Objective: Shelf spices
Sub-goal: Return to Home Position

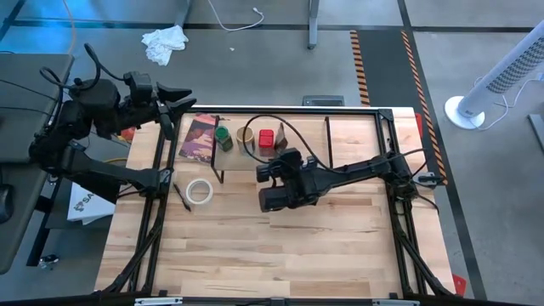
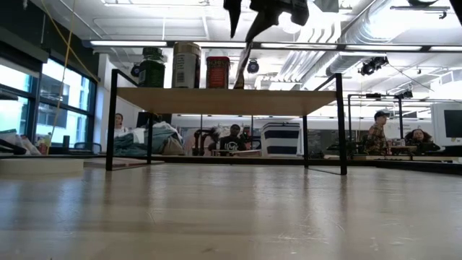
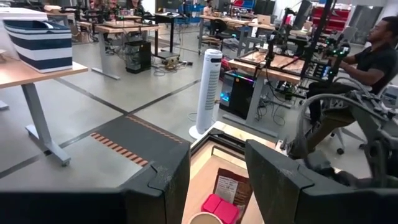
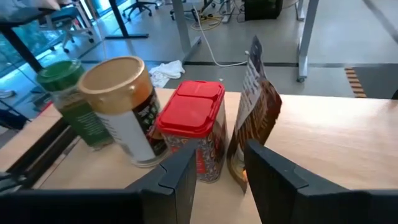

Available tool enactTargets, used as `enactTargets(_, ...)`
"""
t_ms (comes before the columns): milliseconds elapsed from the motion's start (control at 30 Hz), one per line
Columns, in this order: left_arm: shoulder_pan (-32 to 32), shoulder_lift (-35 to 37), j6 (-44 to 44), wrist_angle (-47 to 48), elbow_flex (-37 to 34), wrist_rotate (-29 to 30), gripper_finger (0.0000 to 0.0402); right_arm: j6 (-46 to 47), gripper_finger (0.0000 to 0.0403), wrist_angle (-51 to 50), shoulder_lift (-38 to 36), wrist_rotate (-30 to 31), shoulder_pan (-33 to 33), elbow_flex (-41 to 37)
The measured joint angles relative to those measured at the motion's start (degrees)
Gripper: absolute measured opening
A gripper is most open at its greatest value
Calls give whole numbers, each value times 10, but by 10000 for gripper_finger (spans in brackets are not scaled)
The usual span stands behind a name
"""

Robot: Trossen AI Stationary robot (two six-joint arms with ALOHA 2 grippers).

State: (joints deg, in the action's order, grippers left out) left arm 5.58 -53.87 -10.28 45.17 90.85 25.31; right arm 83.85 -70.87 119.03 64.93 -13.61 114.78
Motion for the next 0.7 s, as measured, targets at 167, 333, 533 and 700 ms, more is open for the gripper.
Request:
enactTargets(167,0,-1,0,0,0,0,152,-3,129,-4,-13,-6,-18,0)
enactTargets(333,0,5,3,-1,0,0,152,-3,129,-46,-39,-60,-49,0)
enactTargets(533,0,30,-14,0,0,-37,152,6,129,-87,-112,-88,-113,0)
enactTargets(700,0,56,-20,-1,0,-65,152,7,129,-141,-196,-3,-161,0)
